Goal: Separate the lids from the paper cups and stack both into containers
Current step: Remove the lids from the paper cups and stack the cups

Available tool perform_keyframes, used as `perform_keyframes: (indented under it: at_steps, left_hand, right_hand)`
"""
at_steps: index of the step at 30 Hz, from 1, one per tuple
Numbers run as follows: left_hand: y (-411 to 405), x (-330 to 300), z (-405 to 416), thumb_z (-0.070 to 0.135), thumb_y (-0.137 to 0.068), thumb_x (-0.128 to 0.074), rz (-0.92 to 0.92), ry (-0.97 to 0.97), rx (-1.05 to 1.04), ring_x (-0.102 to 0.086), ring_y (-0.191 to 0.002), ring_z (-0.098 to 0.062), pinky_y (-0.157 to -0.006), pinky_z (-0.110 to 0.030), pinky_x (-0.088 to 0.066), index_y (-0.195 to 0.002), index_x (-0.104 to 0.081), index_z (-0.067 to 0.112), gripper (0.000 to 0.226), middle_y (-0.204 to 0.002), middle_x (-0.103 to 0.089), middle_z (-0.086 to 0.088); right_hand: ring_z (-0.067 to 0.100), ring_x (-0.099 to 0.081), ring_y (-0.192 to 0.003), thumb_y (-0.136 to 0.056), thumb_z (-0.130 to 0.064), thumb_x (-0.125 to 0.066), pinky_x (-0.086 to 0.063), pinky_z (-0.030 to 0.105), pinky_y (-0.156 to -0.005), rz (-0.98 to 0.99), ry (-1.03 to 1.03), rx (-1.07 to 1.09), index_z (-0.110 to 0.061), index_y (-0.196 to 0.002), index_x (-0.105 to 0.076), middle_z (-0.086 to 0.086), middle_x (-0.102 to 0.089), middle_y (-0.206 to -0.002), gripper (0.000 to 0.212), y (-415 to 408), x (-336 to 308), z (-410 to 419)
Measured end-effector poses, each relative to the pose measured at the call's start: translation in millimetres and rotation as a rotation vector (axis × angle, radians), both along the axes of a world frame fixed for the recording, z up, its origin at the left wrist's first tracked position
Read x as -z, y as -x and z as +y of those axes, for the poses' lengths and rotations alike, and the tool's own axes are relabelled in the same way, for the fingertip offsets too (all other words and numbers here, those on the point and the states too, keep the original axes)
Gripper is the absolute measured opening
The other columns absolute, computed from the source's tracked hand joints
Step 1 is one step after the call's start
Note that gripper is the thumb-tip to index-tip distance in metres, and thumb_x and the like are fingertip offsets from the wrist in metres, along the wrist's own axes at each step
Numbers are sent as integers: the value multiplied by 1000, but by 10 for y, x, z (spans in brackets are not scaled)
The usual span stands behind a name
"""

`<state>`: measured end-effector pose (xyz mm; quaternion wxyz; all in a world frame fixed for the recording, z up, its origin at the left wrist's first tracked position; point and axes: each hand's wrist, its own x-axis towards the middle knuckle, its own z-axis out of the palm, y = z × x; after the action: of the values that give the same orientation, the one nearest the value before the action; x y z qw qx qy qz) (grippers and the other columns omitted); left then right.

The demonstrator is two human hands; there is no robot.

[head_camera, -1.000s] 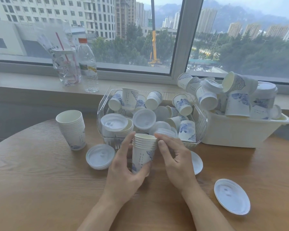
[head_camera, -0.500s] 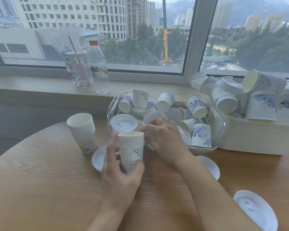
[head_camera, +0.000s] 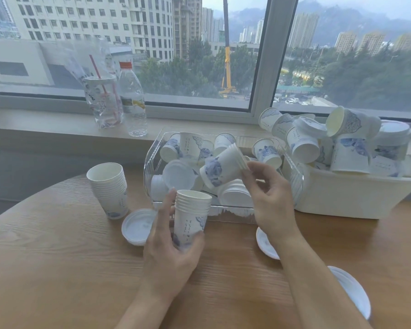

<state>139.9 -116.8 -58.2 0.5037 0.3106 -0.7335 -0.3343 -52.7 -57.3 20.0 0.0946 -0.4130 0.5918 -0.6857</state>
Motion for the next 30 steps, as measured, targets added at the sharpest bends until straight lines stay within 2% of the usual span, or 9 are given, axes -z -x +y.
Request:
perform_keyframes:
  at_steps: [2,6,10,14,18,21,23,26,30]
  left_hand:
    - [13,4,9,9,-75,-89,-14,8,11,-66,-105,-3,-78,-18,-56,-156,-38,44,101,-118,-63,26]
    - [26,-2,23,12,-74,-90,-39,10,23,-64,-111,-1,-82,-13,-53,-157,-37,43,103,-124,-61,30]
    - [15,-16,47,24,-74,-85,-49,28,25,-65,-113,-3,-83,-22,-58,-157,-35,45,100,-126,-62,31]
    - [14,-29,46,29,-73,-81,-30,34,26,-66,-111,-5,-84,-21,-57,-159,-33,45,99,-123,-63,31]
    - [5,-18,23,21,-75,-86,10,38,24,-66,-111,-10,-84,-22,-57,-160,-32,46,103,-123,-64,27]
    - [10,-37,33,25,-76,-83,27,45,32,-67,-112,-10,-85,-17,-55,-161,-31,44,101,-122,-66,23]
    - [10,-58,39,29,-79,-83,17,78,32,-67,-110,-8,-86,-11,-51,-162,-30,41,100,-123,-67,18]
    - [-51,-91,58,38,-82,-84,-7,98,-2,-67,-103,-5,-82,-8,-49,-162,-27,46,98,-125,-66,18]
    - [-147,-140,115,35,-82,-89,-22,83,-37,-69,-95,-2,-77,-15,-55,-157,-33,50,95,-121,-67,24]
  right_hand:
    - [19,-70,-101,-102,-23,-67,-54,32,-93,-24,22,-25,-24,-108,-75,-1,-75,-104,10,13,17,61]
    - [20,-70,-106,-105,-17,-61,-54,37,-95,85,-27,-100,-22,-109,-75,1,-75,-107,15,7,22,100]
    - [16,-67,-105,-104,-17,-61,-53,38,-95,164,-100,-143,-24,-107,-75,-8,-73,-105,16,-64,29,108]
    - [16,-65,-106,-101,-19,-68,-54,41,-91,183,-131,-178,-26,-104,-78,-7,-69,-112,13,-148,41,102]
    - [11,-69,-118,-100,-30,-69,-59,35,-97,17,-166,-253,-33,-125,-69,-4,-72,-124,25,-252,38,84]
    - [2,-69,-115,-102,-28,-64,-57,21,-93,-122,-179,-302,-26,-138,-62,-8,-71,-131,36,-349,21,74]
    - [4,-69,-115,-104,-22,-61,-55,16,-88,-242,-162,-358,-24,-139,-61,-6,-73,-128,35,-415,17,64]
    - [5,-69,-116,-102,-15,-62,-55,17,-89,-296,-145,-399,-21,-137,-62,-7,-76,-124,35,-506,33,56]
    - [11,-70,-118,-101,-12,-64,-55,24,-98,-321,-132,-395,-16,-131,-66,-2,-76,-122,31,-646,71,51]
